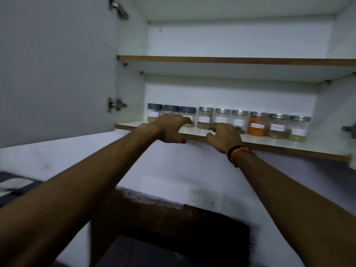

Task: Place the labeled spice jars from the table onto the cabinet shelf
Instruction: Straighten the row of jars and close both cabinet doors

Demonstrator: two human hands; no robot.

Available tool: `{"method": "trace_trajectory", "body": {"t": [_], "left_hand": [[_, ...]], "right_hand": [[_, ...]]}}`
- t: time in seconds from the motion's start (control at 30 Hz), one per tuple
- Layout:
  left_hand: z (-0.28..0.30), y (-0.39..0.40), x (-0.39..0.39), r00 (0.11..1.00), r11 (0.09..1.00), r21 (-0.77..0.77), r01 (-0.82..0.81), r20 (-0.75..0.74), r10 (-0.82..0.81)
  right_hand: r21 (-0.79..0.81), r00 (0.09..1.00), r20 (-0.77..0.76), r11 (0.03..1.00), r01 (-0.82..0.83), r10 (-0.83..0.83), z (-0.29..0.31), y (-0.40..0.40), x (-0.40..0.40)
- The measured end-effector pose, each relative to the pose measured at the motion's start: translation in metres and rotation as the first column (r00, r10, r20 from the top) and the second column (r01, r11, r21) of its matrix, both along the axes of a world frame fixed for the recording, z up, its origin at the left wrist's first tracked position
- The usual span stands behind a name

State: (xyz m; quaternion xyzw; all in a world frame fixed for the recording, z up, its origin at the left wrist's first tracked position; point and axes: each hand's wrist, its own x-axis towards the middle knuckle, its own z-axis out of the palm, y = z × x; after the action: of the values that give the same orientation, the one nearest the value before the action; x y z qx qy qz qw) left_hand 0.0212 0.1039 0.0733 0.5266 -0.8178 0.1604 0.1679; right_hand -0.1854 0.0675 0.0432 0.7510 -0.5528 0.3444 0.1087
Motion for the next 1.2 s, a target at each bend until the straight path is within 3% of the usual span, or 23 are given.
{"method": "trace_trajectory", "body": {"t": [0.17, 0.43, 0.6, 0.73, 0.8, 0.9, 1.1, 1.2], "left_hand": [[0.000, 0.062, 0.100, 0.970, 0.968, -0.143, -0.206, 0.104, 0.221], [-0.002, 0.160, 0.209, 0.872, 0.825, -0.345, -0.449, 0.032, 0.488], [-0.003, 0.225, 0.257, 0.767, 0.639, -0.523, -0.564, -0.045, 0.640], [-0.008, 0.267, 0.283, 0.728, 0.498, -0.580, -0.645, -0.268, 0.631], [-0.011, 0.284, 0.297, 0.719, 0.503, -0.518, -0.692, -0.428, 0.548], [-0.015, 0.300, 0.314, 0.658, 0.586, -0.371, -0.721, -0.630, 0.411], [-0.011, 0.305, 0.334, 0.647, 0.791, -0.159, -0.590, -0.679, 0.347], [-0.009, 0.304, 0.340, 0.628, 0.831, -0.138, -0.540, -0.723, 0.288]], "right_hand": [[-0.036, 0.979, 0.061, 0.981, -0.193, 0.195, 0.016, 0.020, 0.110], [-0.146, 0.881, 0.049, 0.876, -0.460, 0.471, 0.054, 0.075, 0.252], [-0.244, 0.777, -0.010, 0.752, -0.612, 0.629, 0.082, 0.127, 0.330], [-0.309, 0.698, -0.032, 0.657, -0.688, 0.716, 0.110, 0.167, 0.378], [-0.347, 0.666, -0.052, 0.612, -0.710, 0.744, 0.124, 0.188, 0.399], [-0.391, 0.633, -0.112, 0.552, -0.736, 0.766, 0.138, 0.214, 0.427], [-0.406, 0.665, -0.133, 0.571, -0.713, 0.735, 0.137, 0.240, 0.474], [-0.450, 0.702, -0.138, 0.587, -0.673, 0.698, 0.134, 0.241, 0.485]]}}
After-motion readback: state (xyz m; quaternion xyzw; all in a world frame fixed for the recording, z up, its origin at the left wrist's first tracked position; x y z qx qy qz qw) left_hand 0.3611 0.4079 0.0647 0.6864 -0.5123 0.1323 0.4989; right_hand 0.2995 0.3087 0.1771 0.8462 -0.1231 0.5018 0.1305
